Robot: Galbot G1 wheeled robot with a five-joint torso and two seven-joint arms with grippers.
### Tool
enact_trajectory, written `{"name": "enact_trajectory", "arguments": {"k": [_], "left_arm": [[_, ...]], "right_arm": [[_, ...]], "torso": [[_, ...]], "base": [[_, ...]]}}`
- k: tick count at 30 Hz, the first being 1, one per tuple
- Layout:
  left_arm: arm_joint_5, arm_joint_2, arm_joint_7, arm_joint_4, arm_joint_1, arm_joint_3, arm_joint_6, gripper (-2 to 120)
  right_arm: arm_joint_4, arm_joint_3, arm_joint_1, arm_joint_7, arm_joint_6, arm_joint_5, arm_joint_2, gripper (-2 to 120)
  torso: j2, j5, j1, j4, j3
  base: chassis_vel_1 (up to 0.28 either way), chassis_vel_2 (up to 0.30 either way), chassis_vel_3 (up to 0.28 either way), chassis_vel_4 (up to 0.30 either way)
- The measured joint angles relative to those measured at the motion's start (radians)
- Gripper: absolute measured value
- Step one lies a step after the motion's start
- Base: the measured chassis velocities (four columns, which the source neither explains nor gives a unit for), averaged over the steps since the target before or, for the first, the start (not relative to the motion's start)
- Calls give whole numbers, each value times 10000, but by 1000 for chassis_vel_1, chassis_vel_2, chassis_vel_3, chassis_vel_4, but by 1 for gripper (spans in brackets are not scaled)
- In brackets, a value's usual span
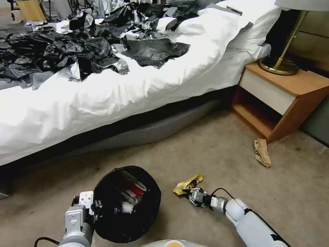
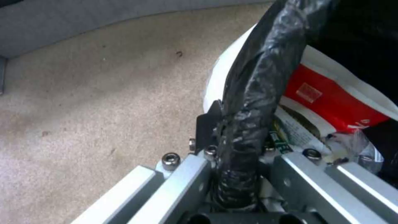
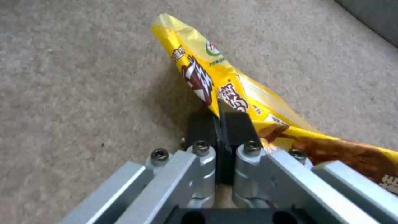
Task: Pick up the trash bin, then pick up the garbage from the floor and place it into the trash bin.
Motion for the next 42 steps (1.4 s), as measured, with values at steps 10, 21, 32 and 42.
{"name": "enact_trajectory", "arguments": {"k": [10,21,32,42], "left_arm": [[-43,93,12,20,-96,34,-11,0],[-112,274,30,267,-284,145,2,0],[-161,355,50,369,-462,220,48,0],[-72,298,54,336,-452,352,49,0]], "right_arm": [[699,80,-210,515,0,541,-150,0],[5595,721,-1763,2022,-305,3144,-211,0],[11153,-455,-3002,2492,-1590,6291,-485,0],[11900,-3197,-3422,3253,-2408,7155,-1368,0]], "torso": [[0,0,0,0,0],[0,-2,0,1,0],[0,-1,0,1,0],[0,-1,0,0,0]], "base": [[0,0,0,0],[0,0,0,0],[0,0,0,0],[0,0,0,0]]}}
